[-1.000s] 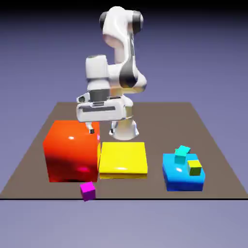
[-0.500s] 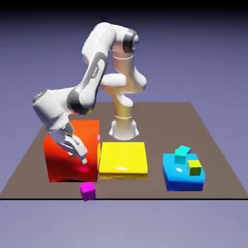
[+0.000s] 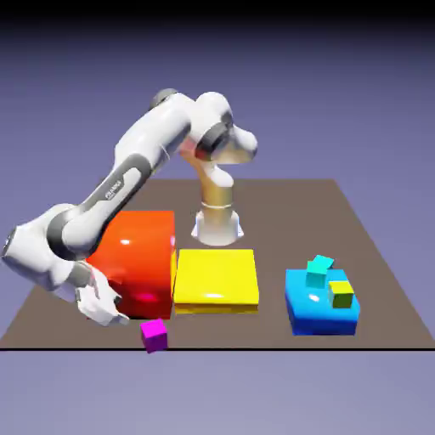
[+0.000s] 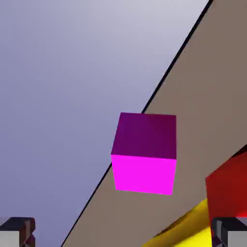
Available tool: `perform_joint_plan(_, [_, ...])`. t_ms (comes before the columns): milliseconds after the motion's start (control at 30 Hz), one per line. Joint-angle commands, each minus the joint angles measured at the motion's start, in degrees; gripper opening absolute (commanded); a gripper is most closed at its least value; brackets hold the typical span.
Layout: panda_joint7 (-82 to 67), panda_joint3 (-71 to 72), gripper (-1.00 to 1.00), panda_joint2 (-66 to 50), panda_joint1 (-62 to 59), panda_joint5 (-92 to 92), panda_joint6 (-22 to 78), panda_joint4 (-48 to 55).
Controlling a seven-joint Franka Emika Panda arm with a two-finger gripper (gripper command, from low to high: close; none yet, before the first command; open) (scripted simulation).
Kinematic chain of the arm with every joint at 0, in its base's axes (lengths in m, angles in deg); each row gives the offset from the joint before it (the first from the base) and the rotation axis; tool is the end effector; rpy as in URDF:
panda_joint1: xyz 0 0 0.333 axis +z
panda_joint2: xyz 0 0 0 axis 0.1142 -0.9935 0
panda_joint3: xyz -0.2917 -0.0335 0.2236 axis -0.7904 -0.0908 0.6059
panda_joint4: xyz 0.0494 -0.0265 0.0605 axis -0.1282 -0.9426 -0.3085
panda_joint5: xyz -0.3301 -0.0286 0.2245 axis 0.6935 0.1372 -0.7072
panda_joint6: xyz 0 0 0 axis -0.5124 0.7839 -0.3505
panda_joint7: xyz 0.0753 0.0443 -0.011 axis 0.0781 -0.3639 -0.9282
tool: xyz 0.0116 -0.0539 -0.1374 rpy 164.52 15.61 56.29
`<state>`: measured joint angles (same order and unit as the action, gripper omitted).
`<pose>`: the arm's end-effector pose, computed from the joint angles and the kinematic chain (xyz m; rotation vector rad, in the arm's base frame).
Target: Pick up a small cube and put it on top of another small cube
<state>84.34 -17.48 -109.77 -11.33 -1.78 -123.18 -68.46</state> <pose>0.6267 -0.2760 0.1815 -1.4769 2.1785 1.1268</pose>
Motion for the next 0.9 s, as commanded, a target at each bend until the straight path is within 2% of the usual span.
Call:
perform_joint_plan(0, [0.4,-0.9,0.00,-2.1,-0.1,-1.3,2.3,1.9])
perform_joint_plan(267, [3.2,-8.4,0.00,-18.7,-1.1,-11.9,20.7,17.5])
perform_joint_plan(467, [-1.8,-8.2,0.00,-18.2,6.5,-12.3,15.4,5.9])
perform_joint_plan(500, [-1.8,-8.2,-1.00,-18.2,6.5,-12.3,15.4,5.9])
perform_joint_plan(733, [2.8,-8.2,-1.00,-18.9,-1.1,-11.5,21.0,17.8])
perform_joint_plan(867, [-4.0,-2.9,-1.00,-16.8,-0.9,-1.6,20.4,18.8])
